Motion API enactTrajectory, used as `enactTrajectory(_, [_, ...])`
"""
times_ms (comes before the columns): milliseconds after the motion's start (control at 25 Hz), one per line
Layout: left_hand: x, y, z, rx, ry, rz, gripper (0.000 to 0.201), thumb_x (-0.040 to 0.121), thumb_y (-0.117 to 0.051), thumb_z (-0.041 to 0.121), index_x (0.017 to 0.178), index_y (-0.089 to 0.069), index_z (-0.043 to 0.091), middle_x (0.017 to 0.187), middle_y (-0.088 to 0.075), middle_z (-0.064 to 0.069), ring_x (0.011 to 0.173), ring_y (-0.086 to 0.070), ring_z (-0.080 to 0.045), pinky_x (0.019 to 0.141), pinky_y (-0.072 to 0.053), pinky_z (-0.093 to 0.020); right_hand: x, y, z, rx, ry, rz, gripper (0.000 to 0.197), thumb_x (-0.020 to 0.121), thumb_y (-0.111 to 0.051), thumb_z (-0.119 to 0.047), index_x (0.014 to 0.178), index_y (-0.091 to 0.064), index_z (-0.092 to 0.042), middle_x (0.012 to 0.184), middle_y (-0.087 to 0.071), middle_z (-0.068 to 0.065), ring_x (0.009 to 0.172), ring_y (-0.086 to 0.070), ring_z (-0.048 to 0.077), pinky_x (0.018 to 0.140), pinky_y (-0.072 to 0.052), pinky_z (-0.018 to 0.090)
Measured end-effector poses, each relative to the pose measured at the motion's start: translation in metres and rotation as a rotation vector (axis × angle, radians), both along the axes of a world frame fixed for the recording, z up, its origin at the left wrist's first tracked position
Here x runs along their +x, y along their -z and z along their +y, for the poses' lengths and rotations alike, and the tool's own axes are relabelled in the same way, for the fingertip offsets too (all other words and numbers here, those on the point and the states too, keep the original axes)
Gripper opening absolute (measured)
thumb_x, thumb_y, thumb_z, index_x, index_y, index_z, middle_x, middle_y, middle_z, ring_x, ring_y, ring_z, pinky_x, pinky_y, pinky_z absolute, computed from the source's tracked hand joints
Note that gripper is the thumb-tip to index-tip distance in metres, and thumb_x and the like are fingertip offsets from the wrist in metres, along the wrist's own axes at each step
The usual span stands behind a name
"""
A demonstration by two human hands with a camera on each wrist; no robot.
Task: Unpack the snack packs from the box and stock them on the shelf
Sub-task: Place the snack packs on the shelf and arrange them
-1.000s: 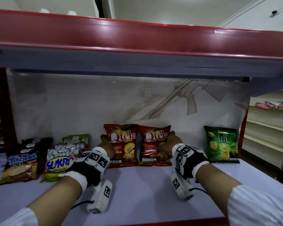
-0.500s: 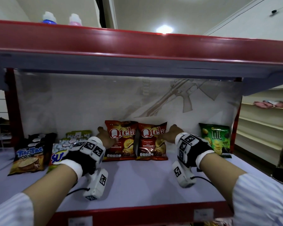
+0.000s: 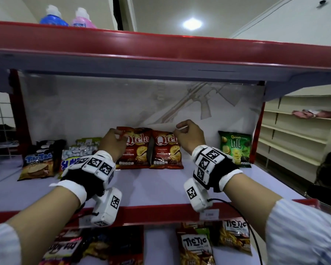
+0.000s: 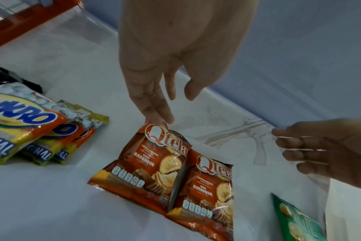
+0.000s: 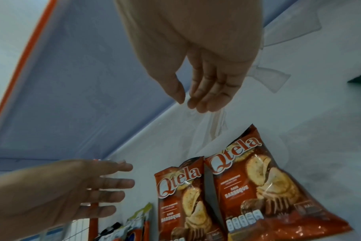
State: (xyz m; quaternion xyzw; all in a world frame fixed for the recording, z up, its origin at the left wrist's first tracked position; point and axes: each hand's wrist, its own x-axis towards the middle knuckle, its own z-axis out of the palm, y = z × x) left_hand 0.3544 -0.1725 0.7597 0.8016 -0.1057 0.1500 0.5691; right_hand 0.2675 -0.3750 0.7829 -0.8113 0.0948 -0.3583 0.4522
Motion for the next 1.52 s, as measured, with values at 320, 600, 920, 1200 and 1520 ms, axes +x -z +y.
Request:
enactTrajectory(320, [-0.062, 0.029, 0.004, -0.047, 0.064, 0.047, 0.013, 0.096, -0.051, 0.018, 0.095, -0.06, 0.01, 0.071, -0.062, -0.005, 0.041, -0.048, -0.019, 0.033, -0.031, -0.016, -0.049, 0.031, 0.024, 0.134, -0.067, -0.117, 0.011, 0.084, -0.061, -0.013, 0.079, -0.064, -0.021, 0.078, -0.068, 0.009, 0.073, -0.063, 0.021, 0.069, -0.051, 0.03])
enactTrajectory(600, [-0.102, 0.073, 0.046, -0.144, 0.136, 0.078, 0.009, 0.096, -0.051, 0.013, 0.094, -0.058, 0.008, 0.082, -0.062, -0.007, 0.051, -0.053, -0.019, 0.048, -0.042, -0.023, -0.078, 0.078, 0.08, 0.121, -0.101, -0.042, 0.015, 0.087, -0.061, -0.011, 0.077, -0.061, -0.022, 0.068, -0.064, 0.002, 0.067, -0.061, 0.014, 0.07, -0.052, 0.034])
enactTrajectory(920, [-0.144, 0.149, 0.114, -0.087, 0.287, 0.079, 0.009, 0.096, -0.053, 0.017, 0.094, -0.058, 0.01, 0.078, -0.06, -0.004, 0.058, -0.056, -0.019, 0.053, -0.047, -0.024, -0.116, 0.163, 0.158, 0.223, -0.059, 0.057, 0.016, 0.089, -0.061, -0.009, 0.078, -0.06, -0.02, 0.066, -0.061, -0.001, 0.065, -0.058, 0.013, 0.066, -0.05, 0.03])
enactTrajectory(1200, [-0.163, 0.268, 0.132, -0.006, 0.296, 0.371, 0.006, 0.095, -0.054, 0.009, 0.097, -0.059, 0.011, 0.086, -0.059, -0.008, 0.06, -0.056, -0.017, 0.061, -0.047, -0.027, -0.143, 0.271, 0.188, 0.28, -0.084, 0.313, 0.015, 0.089, -0.059, -0.01, 0.082, -0.059, -0.022, 0.07, -0.063, 0.006, 0.063, -0.056, 0.013, 0.059, -0.046, 0.022])
enactTrajectory(1520, [-0.175, 0.414, 0.121, -0.015, 0.21, 0.718, 0.018, 0.096, -0.044, -0.003, 0.098, -0.059, 0.005, 0.075, -0.058, -0.005, 0.049, -0.052, -0.019, 0.036, -0.039, -0.017, -0.162, 0.421, 0.162, 0.368, -0.117, 0.615, 0.022, 0.085, -0.06, -0.005, 0.081, -0.058, -0.027, 0.068, -0.059, -0.002, 0.069, -0.057, 0.015, 0.069, -0.048, 0.028])
